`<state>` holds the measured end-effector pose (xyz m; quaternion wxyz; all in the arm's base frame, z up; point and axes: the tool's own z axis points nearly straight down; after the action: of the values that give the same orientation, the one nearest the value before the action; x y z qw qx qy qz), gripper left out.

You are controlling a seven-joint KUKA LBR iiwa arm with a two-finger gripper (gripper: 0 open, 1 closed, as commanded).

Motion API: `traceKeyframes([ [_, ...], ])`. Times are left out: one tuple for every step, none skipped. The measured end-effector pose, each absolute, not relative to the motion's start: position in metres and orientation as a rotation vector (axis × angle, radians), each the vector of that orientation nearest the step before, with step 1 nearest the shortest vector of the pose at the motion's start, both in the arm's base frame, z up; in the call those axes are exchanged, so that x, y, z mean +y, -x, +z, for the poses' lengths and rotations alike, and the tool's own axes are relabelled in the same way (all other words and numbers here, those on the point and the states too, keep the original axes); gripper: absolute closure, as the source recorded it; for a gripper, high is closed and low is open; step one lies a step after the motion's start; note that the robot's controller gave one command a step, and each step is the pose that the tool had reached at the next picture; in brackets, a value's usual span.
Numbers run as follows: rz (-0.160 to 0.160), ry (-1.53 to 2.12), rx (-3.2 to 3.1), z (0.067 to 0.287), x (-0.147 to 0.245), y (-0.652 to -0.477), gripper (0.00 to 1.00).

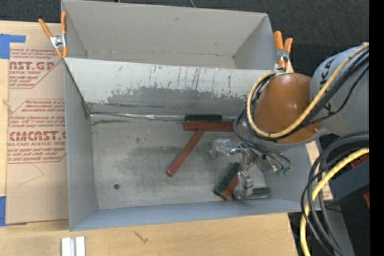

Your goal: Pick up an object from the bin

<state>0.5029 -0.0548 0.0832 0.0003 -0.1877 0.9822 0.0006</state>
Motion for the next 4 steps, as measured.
traceKeyframes([
  [0.002, 0.59, 3.085, 0.083, -0.055, -0.503, 0.0],
  [-0.002, 1.37, 2.819, 0.075, -0.035, -0.506, 1.0],
  [-0.002, 1.37, 2.819, 0.075, -0.035, -0.506, 1.0],
  [0.002, 1.319, 2.849, 0.192, -0.045, -0.498, 1.0],
])
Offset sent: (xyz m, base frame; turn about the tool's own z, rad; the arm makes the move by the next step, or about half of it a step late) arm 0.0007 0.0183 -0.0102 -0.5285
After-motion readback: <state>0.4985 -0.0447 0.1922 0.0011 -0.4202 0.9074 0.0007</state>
